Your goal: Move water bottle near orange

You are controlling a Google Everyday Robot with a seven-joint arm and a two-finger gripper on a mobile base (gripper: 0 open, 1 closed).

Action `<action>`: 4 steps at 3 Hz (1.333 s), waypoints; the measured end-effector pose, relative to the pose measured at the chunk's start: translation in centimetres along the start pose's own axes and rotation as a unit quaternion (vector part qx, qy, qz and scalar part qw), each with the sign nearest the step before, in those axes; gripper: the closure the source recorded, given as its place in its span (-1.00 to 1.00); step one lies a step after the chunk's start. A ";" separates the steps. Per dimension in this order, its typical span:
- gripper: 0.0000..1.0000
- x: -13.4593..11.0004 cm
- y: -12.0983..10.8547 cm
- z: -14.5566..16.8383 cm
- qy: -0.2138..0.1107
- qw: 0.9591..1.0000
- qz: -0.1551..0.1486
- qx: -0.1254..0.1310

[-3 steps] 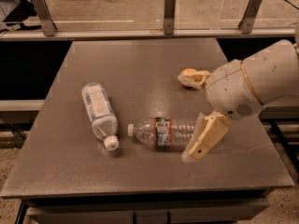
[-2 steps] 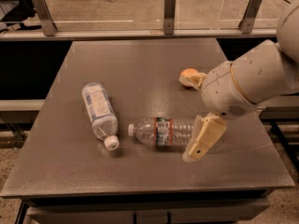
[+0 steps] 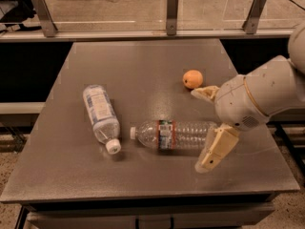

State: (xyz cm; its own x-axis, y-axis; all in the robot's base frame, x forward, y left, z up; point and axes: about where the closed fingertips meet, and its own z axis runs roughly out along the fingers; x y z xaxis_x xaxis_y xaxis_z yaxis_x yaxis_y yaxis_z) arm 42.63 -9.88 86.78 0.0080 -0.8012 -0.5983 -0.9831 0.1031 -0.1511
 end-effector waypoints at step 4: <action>0.30 2.3 1.8 2.2 -0.024 0.998 0.035 -0.043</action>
Offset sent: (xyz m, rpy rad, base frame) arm -0.0108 -0.0071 -0.0324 0.0451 0.1022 -0.0044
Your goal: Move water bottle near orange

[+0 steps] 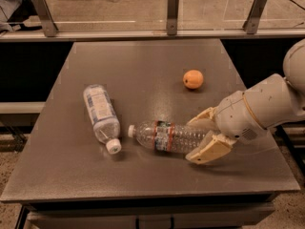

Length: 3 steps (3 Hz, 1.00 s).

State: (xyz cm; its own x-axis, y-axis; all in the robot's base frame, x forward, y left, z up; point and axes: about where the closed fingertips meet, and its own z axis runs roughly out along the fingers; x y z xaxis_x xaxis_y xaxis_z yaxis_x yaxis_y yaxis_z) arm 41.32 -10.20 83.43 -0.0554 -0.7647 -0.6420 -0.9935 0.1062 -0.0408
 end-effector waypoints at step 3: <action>1.00 -6.5 -2.5 -11.4 -0.091 0.986 -0.076 0.119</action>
Offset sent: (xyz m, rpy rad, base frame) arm 0.0163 -0.0142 0.1626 0.1885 -0.3838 0.0440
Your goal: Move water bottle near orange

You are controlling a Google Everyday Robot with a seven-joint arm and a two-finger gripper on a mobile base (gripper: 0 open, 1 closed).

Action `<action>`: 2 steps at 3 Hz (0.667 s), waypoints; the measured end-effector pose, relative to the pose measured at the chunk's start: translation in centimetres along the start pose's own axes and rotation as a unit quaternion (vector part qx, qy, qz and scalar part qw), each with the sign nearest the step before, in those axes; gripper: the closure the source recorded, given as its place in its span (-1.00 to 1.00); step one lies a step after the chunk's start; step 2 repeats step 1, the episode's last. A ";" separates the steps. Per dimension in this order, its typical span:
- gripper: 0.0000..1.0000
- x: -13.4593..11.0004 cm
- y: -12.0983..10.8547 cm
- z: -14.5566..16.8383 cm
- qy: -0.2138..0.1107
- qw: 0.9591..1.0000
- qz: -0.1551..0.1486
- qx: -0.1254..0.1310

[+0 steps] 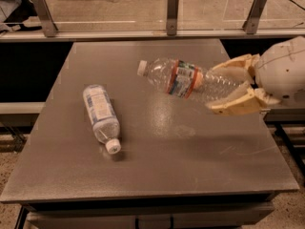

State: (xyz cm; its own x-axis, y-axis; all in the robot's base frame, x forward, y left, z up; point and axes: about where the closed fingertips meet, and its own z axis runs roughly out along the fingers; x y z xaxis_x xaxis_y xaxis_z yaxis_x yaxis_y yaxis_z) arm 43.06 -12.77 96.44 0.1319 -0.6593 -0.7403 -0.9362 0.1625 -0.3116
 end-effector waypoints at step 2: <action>1.00 -0.4 -0.2 -0.2 -0.002 1.000 -0.003 0.003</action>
Offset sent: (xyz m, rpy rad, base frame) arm 0.0000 0.0000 0.0000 0.0000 0.0000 0.0000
